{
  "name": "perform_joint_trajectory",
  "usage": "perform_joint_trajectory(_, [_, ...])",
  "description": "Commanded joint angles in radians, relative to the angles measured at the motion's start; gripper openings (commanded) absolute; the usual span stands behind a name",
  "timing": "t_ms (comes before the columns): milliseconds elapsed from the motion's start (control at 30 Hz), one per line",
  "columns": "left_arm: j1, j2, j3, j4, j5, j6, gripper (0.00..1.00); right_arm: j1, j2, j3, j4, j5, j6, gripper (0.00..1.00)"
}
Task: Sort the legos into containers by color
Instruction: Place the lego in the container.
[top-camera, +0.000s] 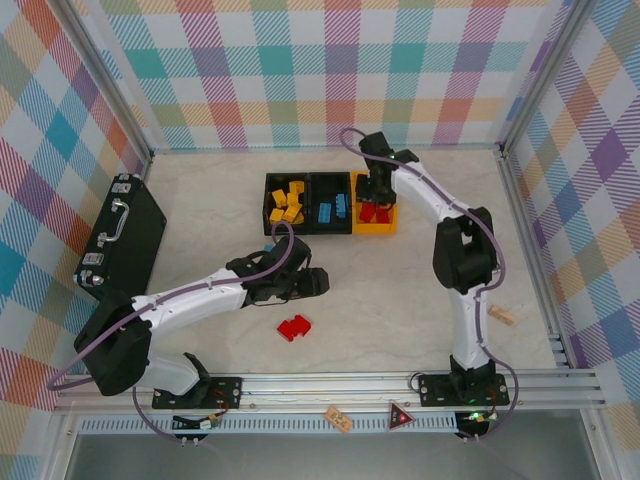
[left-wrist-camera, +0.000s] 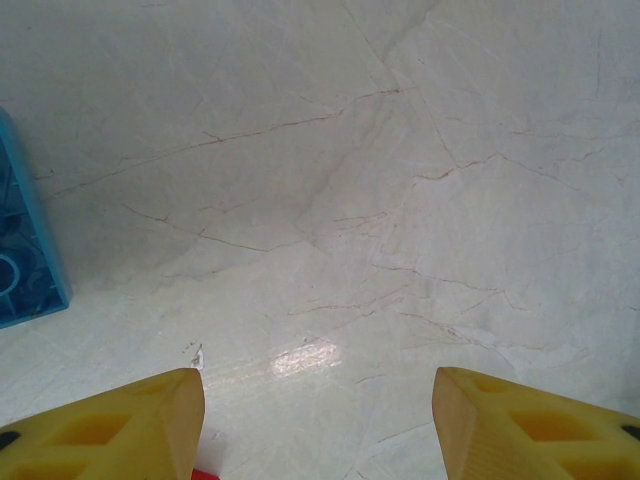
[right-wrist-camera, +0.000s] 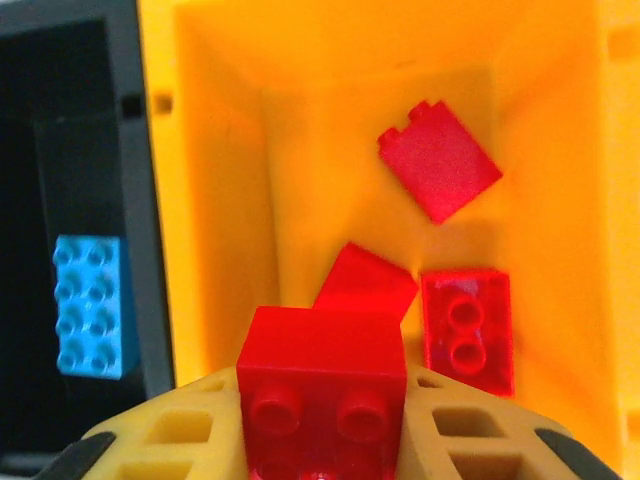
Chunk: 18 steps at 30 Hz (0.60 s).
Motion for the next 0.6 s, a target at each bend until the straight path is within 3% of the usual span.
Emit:
perform_joint_trajectory(0, [-0.004, -0.034, 0.001, -0.013, -0.024, -0.010, 0.62, -0.021, 0.071, 0.116, -0.062, -0.019, -0.001, 0.30])
perform_joint_trajectory(233, [-0.002, -0.043, -0.015, -0.017, -0.029, -0.019, 0.62, -0.047, 0.209, 0.300, -0.091, -0.072, 0.018, 0.32])
perform_joint_trajectory(467, [-0.001, -0.045, -0.018, -0.021, -0.032, -0.021, 0.62, -0.063, 0.263, 0.344, -0.061, -0.145, 0.066, 0.37])
perform_joint_trajectory(567, [-0.001, -0.044, -0.019, -0.023, -0.032, -0.021, 0.62, -0.062, 0.269, 0.360, -0.069, -0.157, 0.073, 0.44])
